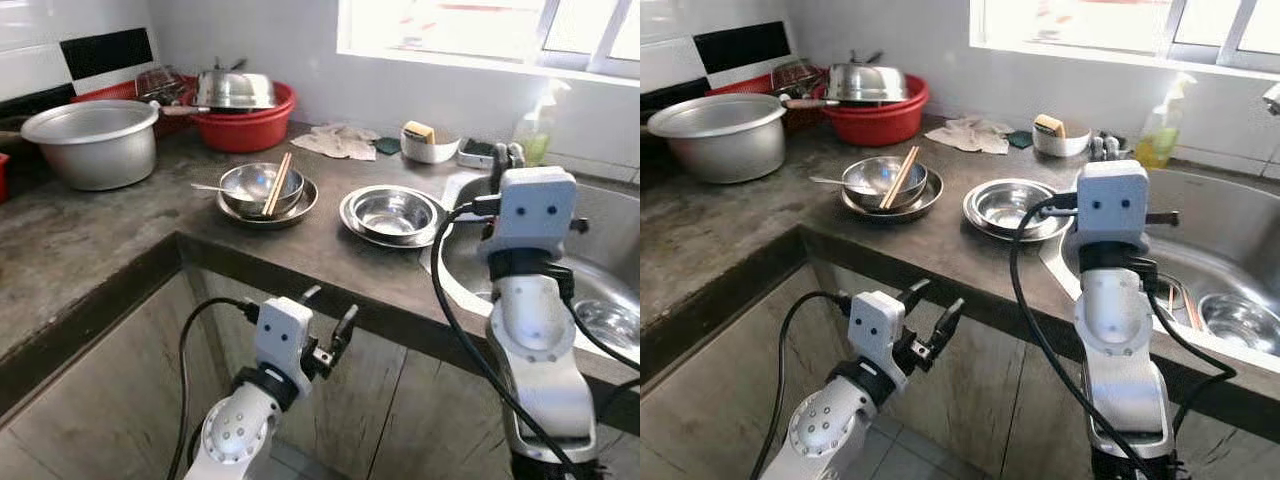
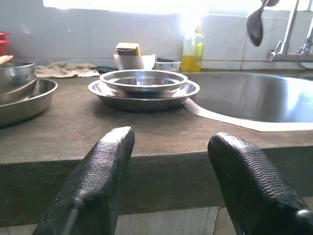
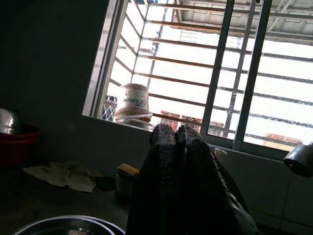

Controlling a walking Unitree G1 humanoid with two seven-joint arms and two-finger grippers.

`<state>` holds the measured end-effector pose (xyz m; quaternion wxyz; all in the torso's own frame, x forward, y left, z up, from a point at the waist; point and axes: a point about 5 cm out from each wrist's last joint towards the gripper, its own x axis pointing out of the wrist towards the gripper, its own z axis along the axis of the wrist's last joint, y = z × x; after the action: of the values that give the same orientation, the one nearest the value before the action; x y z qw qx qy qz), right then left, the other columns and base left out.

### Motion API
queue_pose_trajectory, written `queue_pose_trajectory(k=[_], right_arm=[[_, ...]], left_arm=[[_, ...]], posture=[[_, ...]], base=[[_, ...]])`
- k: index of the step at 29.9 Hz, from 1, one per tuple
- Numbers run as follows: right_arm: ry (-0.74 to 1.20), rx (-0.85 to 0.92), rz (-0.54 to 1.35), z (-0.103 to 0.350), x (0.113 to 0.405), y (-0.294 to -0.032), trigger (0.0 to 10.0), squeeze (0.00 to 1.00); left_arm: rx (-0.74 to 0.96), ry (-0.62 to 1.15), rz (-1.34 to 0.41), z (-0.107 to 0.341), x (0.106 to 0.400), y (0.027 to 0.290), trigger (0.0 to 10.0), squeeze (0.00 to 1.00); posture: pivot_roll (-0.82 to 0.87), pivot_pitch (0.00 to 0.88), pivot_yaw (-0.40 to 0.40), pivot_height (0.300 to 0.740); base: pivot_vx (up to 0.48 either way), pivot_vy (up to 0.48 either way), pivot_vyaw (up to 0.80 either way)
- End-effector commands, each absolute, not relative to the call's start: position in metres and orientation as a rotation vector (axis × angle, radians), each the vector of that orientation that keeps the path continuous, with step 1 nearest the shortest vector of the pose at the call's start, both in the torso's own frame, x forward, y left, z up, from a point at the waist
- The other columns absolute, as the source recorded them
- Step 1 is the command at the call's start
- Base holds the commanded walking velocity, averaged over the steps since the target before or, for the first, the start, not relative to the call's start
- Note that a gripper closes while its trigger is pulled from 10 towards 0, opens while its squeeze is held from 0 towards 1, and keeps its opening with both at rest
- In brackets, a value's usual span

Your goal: Kitchen organization

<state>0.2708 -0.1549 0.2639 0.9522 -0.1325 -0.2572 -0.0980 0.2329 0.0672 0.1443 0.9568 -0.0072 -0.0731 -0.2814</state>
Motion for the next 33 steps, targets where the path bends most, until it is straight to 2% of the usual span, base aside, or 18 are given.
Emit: queue_pose_trajectory(k=[1, 7, 16, 21, 33], right_arm=[[-0.538, -0.265, -0.193, 0.267, 0.267, -0.152, 10.0, 0.0], [-0.512, -0.271, -0.195, 0.262, 0.265, -0.151, 10.0, 0.0], [-0.472, -0.329, -0.135, 0.25, 0.257, -0.147, 10.0, 0.0], [-0.461, -0.356, -0.112, 0.246, 0.251, -0.147, 10.0, 0.0], [-0.47, -0.333, -0.077, 0.248, 0.256, -0.144, 10.0, 0.0]], left_arm=[[-0.01, -0.133, -0.577, 0.142, 0.233, 0.068, 10.0, 0.0], [-0.008, -0.134, -0.571, 0.143, 0.236, 0.069, 10.0, 0.0], [0.017, -0.157, -0.569, 0.146, 0.237, 0.07, 10.0, 0.0], [0.02, -0.165, -0.58, 0.148, 0.236, 0.068, 10.0, 0.0], [0.043, -0.176, -0.548, 0.15, 0.24, 0.073, 10.0, 0.0]], posture=[[0.05, 0.011, -0.032, 0.74], [0.05, 0.014, -0.031, 0.74], [0.05, 0.015, -0.031, 0.74], [0.05, 0.015, -0.026, 0.74], [0.06, 0.013, -0.023, 0.74]], base=[[0.0, 0.476, -0.8], [0.0, 0.477, -0.8], [0.0, 0.0, -0.8], [0.205, -0.29, -0.8], [0.0, -0.02, 0.0]])
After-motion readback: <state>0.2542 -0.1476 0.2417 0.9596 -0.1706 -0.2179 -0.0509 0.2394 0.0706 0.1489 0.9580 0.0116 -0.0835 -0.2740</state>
